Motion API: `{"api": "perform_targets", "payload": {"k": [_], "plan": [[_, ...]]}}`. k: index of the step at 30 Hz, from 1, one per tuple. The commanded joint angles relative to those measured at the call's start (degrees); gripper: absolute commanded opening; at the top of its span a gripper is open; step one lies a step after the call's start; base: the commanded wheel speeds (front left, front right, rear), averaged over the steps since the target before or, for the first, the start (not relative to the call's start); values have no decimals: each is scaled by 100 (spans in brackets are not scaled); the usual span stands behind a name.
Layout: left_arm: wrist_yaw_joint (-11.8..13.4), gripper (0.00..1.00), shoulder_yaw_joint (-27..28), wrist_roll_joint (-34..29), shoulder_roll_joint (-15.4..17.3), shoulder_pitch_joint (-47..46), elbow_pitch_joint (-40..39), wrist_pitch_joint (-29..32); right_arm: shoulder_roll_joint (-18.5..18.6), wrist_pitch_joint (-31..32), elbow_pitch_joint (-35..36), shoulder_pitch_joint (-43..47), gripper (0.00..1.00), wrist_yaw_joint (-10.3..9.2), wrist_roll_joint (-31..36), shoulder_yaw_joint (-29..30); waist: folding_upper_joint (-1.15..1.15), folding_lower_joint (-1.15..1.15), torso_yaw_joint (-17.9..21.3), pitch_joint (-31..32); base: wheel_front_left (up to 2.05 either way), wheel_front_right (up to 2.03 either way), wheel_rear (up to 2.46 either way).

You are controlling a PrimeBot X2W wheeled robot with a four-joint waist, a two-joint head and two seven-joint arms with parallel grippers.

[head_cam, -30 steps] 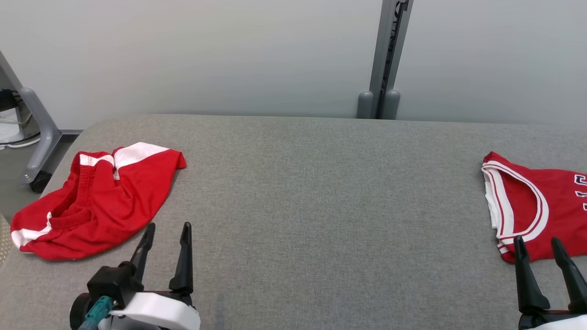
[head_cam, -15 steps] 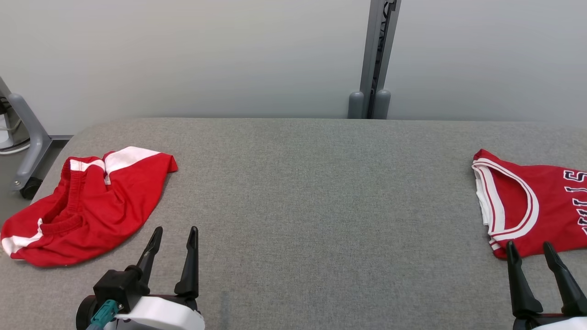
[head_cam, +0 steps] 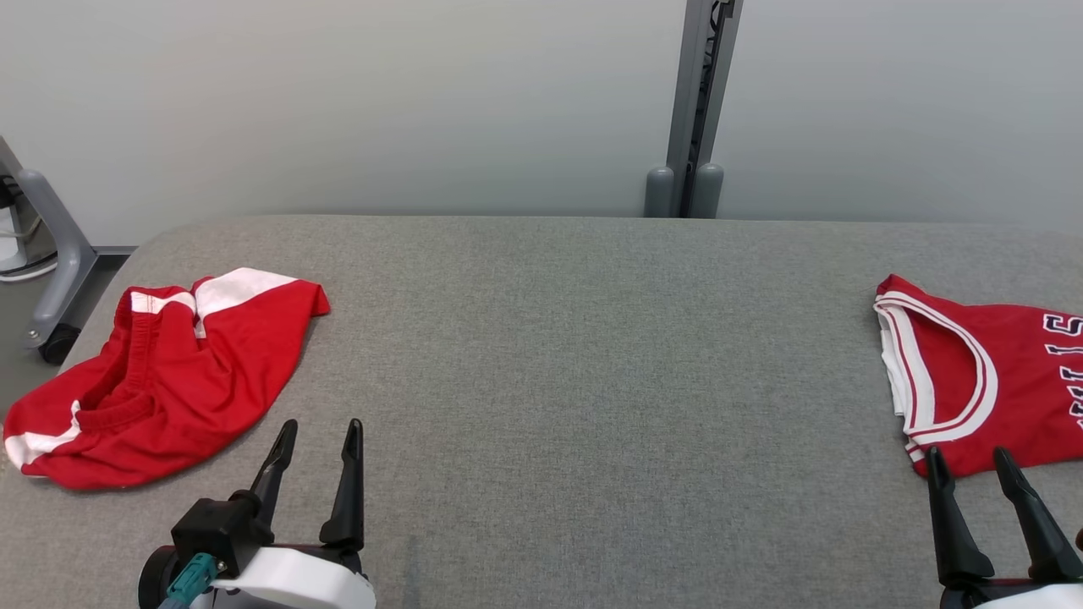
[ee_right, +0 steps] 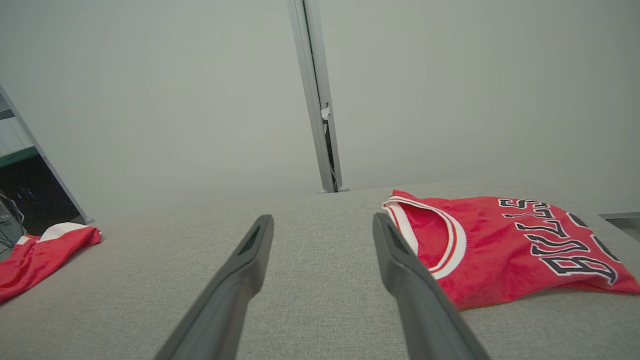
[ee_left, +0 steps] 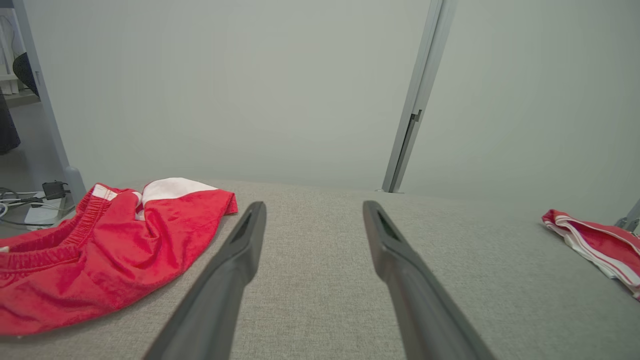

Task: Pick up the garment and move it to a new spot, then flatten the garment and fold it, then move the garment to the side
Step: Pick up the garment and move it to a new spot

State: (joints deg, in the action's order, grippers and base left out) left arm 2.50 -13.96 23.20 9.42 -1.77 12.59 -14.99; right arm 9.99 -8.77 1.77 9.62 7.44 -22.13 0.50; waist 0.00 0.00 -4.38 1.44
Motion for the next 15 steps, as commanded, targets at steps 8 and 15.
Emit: {"api": "perform_targets", "payload": {"k": [8,15], "plan": [[-88,100,81,-95,-49,-88,63,-26,31,48,30,-52,100,11,35,-23,0,0,-85,-13,0,0,0],[-55,100,131,-125,-51,-127,122,-25,23,58,53,-60,100,11,27,-93,0,0,-444,-19,0,0,0]]}}
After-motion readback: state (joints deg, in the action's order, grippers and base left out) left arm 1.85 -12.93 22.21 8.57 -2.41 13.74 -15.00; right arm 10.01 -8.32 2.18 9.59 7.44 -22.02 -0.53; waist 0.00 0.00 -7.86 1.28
